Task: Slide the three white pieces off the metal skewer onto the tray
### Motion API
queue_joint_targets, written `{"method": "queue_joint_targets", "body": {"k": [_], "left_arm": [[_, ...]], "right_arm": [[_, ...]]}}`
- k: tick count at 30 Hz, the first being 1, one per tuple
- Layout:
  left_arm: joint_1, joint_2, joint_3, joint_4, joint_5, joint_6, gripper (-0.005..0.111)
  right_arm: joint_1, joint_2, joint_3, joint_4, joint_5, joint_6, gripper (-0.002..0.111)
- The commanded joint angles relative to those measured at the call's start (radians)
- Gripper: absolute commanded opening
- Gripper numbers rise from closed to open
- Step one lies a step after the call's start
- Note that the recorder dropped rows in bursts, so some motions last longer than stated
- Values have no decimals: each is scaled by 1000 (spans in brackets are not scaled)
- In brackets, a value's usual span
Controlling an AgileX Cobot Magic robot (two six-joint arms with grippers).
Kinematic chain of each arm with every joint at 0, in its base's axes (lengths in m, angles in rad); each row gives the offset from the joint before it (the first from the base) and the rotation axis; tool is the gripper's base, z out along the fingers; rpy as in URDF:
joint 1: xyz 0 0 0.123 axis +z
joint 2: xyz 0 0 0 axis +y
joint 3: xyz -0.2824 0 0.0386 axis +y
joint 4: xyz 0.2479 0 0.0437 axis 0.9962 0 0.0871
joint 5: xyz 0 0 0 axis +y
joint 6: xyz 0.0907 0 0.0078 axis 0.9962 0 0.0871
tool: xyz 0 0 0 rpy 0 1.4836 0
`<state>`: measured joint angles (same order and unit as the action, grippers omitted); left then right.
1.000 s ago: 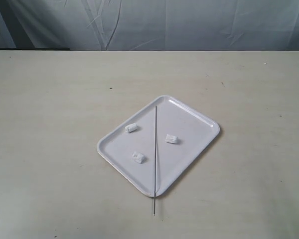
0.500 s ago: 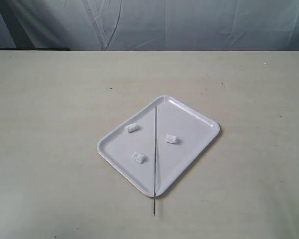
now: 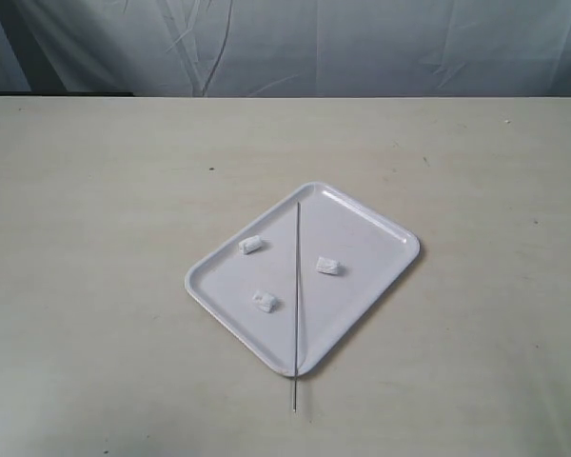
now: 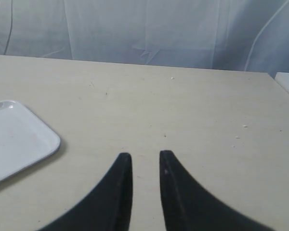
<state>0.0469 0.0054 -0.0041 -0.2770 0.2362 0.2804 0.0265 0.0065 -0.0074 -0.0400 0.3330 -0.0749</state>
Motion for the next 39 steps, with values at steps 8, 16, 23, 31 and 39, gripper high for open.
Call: {"method": "queue_joint_targets", "body": {"k": [8,16,23,31,39], "left_arm": [[1,-4,4,201,-3,-245,0],[1,-4,4,246,-9,-280,0],[1,-4,4,251,-9,-280,0],[1,-4,4,268,-9,-280,0],[1,-4,4,271,-9,-280,0]], "right_arm": [[-5,-6,7,3,1,-5,21],[-5,-6,7,1,30,14,0],[-5,-6,7,-2,32,14,-1],[-5,-6,7,1,30,16,-1],[-5,-6,7,40,24,67,-1]]}}
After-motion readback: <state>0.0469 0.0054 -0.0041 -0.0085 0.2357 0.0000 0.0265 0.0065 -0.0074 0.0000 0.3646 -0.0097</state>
